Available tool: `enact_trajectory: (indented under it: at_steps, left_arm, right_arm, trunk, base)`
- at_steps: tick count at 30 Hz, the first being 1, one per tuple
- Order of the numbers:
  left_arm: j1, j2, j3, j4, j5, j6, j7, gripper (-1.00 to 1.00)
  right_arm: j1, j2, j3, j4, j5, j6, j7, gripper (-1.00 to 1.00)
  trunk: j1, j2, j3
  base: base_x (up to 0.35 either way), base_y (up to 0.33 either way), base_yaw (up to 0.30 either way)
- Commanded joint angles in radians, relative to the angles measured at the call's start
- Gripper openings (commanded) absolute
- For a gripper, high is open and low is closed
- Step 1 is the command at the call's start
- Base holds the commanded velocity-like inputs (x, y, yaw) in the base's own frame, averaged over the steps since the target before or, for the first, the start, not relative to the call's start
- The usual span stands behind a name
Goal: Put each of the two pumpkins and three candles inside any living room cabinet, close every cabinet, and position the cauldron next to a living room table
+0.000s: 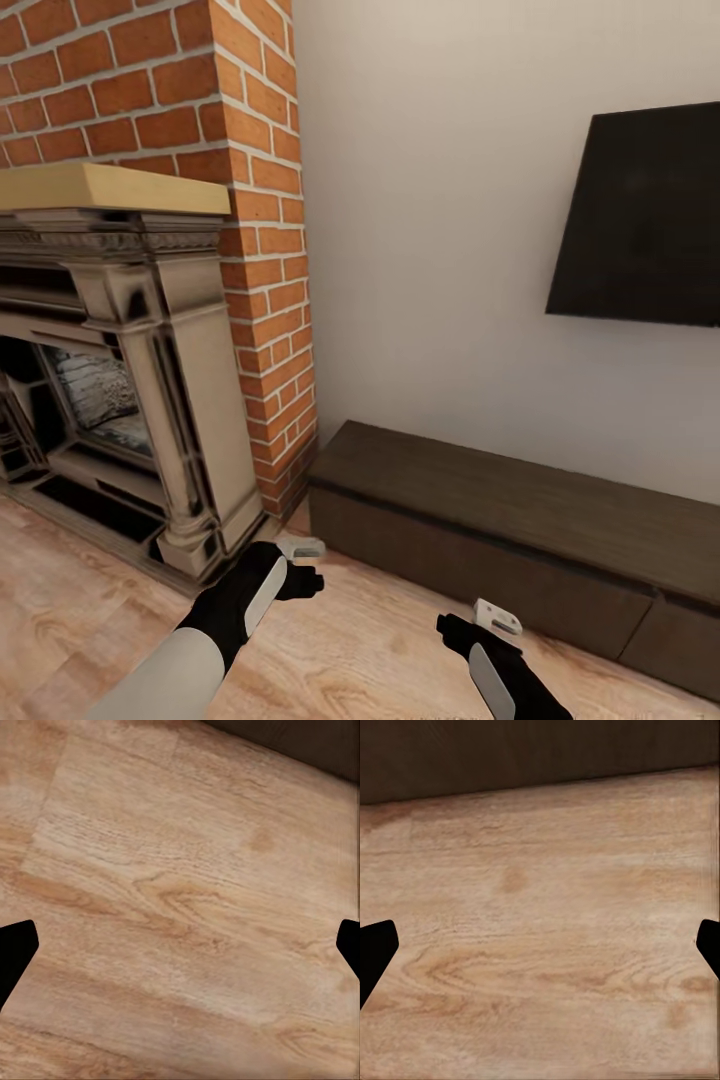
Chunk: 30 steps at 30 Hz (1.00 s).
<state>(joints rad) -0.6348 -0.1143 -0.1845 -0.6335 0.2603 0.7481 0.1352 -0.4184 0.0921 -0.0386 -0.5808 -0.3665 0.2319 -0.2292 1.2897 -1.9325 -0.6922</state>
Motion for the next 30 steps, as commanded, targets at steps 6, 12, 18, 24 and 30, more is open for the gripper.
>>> enact_trajectory:
  at_steps: [6, 12, 18, 24, 30]
  left_arm:
    - [0.0, 0.001, -0.002, -0.002, 0.01, 0.004, 0.009, 1.0]
    - [0.0, 0.001, -0.007, -0.002, 0.011, 0.004, 0.009, 1.0]
    - [0.0, 0.001, -0.009, -0.002, 0.01, 0.004, 0.009, 1.0]
    - [0.0, 0.001, -0.009, -0.002, 0.009, 0.004, 0.009, 1.0]
    - [0.0, 0.001, -0.009, -0.002, 0.008, 0.004, 0.009, 1.0]
  right_arm:
    - [0.0, 0.001, -0.003, -0.002, -0.006, 0.005, -0.004, 1.0]
    - [0.0, 0.002, -0.003, -0.002, -0.007, 0.005, -0.004, 1.0]
    - [0.0, 0.002, -0.003, -0.002, -0.005, 0.005, -0.004, 1.0]
    - [0.0, 0.002, -0.001, -0.002, -0.001, 0.006, -0.004, 1.0]
    - [0.0, -0.001, -0.003, -0.002, -0.002, 0.005, -0.004, 1.0]
  trunk:
    - [0.0, -0.001, -0.001]
    - [0.0, -0.001, -0.001]
    - [0.0, -0.001, -0.001]
    - [0.0, -0.001, -0.001]
    - [0.0, -0.001, -0.001]
  base:
    - [-0.071, 0.24, -0.287]
    - [-0.112, 0.263, -0.287]
    - [-0.096, 0.127, -0.287]
    - [-0.037, 0.009, -0.2]
    - [-0.2, 0.001, -0.019]
